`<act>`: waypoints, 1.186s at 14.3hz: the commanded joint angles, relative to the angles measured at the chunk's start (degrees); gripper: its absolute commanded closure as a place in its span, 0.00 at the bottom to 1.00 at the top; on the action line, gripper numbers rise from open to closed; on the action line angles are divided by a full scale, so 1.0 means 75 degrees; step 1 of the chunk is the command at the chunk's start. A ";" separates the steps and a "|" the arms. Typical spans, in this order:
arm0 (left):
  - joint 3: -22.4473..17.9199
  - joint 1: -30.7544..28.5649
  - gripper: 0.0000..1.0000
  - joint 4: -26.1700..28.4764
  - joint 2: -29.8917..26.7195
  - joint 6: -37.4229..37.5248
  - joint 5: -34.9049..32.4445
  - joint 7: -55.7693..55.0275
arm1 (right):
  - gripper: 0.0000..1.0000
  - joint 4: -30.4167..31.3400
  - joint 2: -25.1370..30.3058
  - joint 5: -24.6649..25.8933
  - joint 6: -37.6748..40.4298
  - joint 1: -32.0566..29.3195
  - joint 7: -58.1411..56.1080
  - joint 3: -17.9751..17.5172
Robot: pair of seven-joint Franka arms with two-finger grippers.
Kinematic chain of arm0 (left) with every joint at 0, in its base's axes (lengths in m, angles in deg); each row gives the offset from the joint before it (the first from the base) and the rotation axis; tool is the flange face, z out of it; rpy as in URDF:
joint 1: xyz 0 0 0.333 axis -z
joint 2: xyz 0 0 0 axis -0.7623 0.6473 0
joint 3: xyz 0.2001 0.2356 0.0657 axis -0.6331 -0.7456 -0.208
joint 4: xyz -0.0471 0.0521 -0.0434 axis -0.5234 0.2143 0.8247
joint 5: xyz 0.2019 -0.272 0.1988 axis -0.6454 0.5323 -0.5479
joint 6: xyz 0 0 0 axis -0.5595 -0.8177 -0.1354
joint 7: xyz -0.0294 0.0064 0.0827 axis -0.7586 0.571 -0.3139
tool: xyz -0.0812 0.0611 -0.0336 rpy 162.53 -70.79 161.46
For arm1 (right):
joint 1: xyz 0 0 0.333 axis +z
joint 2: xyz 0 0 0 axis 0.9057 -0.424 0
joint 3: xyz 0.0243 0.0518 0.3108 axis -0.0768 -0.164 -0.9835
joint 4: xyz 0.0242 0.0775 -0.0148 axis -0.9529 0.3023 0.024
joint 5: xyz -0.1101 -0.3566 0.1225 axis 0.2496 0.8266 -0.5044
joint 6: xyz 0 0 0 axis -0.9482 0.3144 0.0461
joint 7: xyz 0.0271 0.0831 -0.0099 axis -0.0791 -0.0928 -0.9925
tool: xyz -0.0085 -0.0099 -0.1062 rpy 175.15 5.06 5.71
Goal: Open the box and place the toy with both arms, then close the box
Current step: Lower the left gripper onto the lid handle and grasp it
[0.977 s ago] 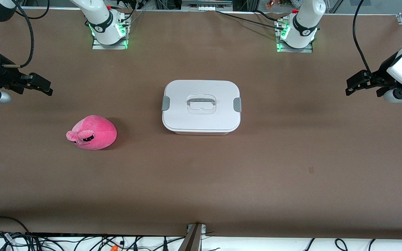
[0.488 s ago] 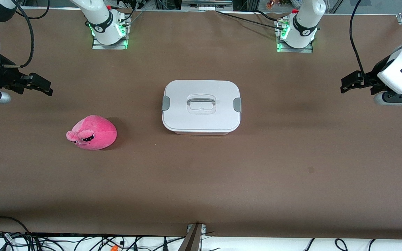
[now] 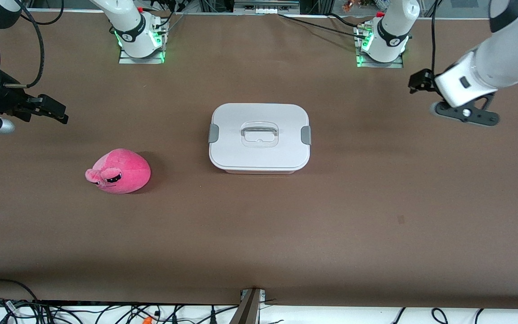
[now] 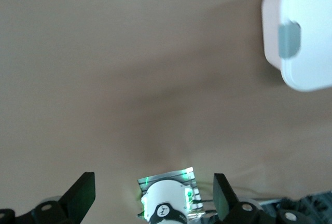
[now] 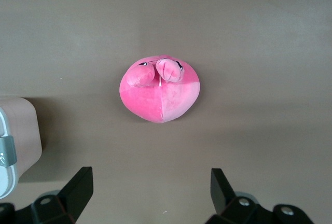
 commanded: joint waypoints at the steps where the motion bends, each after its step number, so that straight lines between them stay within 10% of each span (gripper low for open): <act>1: 0.0335 -0.0011 0.00 -0.0097 0.0285 -0.0414 0.0296 0.1283 | 0.00 -0.0170 -0.0093 0.0108 0.0036 -0.0045 0.0049 -0.0068; 9: 0.1963 0.0222 0.00 -0.0073 0.1445 -0.2702 0.0298 0.3548 | 0.00 -0.0170 -0.0093 0.0120 0.0036 -0.0045 0.0038 -0.0068; 17: 0.2024 0.2121 0.00 0.0721 0.2313 -0.6474 0.0110 0.4286 | 0.00 -0.0170 -0.0093 0.0120 0.0025 -0.0033 0.0049 -0.0068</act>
